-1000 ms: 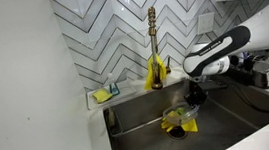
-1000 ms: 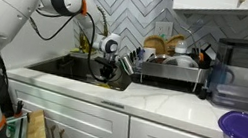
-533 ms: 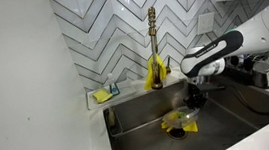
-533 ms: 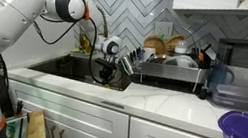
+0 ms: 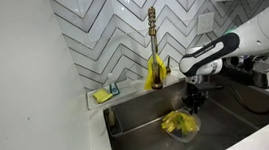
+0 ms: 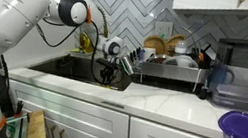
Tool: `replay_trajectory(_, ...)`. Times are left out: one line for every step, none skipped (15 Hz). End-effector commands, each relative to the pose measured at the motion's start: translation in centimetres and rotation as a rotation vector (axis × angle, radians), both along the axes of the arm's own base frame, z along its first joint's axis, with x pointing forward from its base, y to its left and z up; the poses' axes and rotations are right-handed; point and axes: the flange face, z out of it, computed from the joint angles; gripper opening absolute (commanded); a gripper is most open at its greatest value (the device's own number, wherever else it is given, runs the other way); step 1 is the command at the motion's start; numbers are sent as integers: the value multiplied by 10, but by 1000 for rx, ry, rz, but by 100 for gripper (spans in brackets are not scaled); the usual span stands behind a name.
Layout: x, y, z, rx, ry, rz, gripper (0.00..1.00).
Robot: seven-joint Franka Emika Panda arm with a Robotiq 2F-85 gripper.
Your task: Put the yellow spoon and silver spoon in the bowl, then put the bowl in the sink
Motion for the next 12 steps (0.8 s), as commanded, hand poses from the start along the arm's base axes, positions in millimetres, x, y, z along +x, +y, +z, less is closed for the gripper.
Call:
replay_trajectory(2,7,1,-20,8,20,62)
replay_trajectory(1,9,6,-17,6,21,69)
replay_trajectory(-1,11,12,2,7,28,78)
replay_trajectory(-3,14,21,2,9,24,85)
replay_trajectory(-7,16,30,4,11,21,93)
replay_trajectory(-10,19,39,17,27,20,99)
replay_trajectory(-17,22,50,26,58,8,100)
replay_trajectory(-23,23,58,17,82,-5,100)
replay_trajectory(-30,22,71,-7,103,-35,100)
replay_trajectory(-34,18,81,-29,110,-51,100)
replay_trajectory(-39,14,94,-46,108,-62,100)
replay_trajectory(-43,11,107,-60,114,-75,100)
